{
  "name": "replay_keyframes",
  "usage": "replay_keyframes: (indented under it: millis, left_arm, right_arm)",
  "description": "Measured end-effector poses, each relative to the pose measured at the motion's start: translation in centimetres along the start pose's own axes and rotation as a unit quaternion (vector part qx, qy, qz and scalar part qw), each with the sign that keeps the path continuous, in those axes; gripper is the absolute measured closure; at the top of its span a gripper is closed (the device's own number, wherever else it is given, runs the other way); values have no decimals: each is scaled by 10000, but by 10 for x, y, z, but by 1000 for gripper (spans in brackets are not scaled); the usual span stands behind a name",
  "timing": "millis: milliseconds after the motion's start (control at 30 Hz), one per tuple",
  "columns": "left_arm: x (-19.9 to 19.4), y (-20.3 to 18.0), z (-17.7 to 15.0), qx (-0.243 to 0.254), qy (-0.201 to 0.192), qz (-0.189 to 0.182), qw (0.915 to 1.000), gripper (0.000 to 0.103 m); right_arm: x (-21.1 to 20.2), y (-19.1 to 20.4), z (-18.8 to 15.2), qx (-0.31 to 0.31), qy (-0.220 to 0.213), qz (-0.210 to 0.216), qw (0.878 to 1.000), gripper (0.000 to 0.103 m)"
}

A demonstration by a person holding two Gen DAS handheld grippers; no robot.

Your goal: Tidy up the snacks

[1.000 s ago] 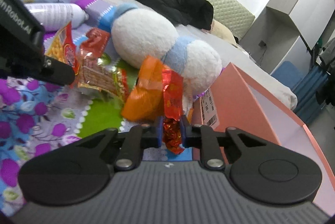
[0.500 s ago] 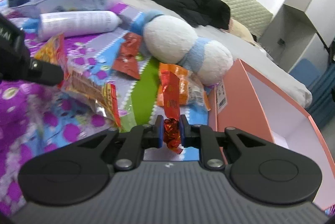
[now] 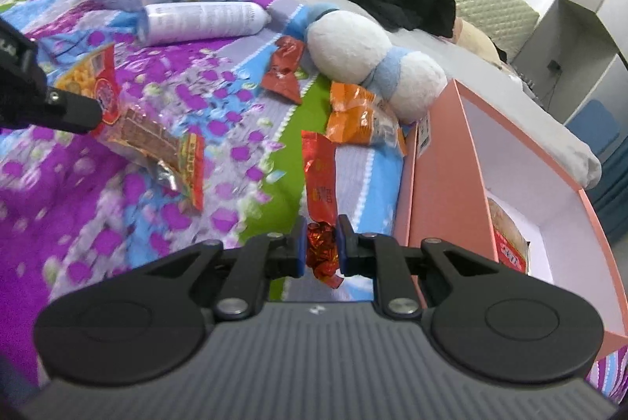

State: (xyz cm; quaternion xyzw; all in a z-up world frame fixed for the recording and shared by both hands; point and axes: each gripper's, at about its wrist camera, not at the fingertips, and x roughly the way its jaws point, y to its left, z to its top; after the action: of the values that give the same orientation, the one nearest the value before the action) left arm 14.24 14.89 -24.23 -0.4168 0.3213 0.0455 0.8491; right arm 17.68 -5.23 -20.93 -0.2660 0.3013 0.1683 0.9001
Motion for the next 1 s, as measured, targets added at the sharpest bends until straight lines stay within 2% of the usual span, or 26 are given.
replay_keyframes:
  millis: [200,333,533,700,733,767,833,867,1000]
  left_arm:
    - [-24,-5,-21,212,32,159,9996,102]
    - [-37,-3,-33,168,120,168,9996,102]
    - [-47,-2,-51,418,401,291,9979,101]
    - [-50,0,-54,541,666,511,9950,99]
    - [-49,1,-53,568,796,587,9935,89]
    - [-48,1,-54,605,979,663,9911,67]
    - [-49,-1,-57,728,1113,659,9889,40]
    - [-52,-4,-59,896,1108,661,9876,34]
    - [-59,-14,-65,1337,1130,694,9821,26]
  right_arm:
    - [-33,7,-17,-193,6,260,9995,85]
    - [-49,12,-29,-285,21,353,9990,85]
    - [-65,20,-41,-286,62,564,9980,84]
    - [-62,24,-46,-271,144,661,9973,83]
    - [-62,24,-47,-239,153,692,9972,83]
    - [-62,23,-46,-203,151,719,9971,82]
    - [-62,18,-47,-8,140,760,9970,81]
    - [-62,15,-47,141,139,842,9963,77]
    - [-59,5,-51,582,221,1128,9917,74]
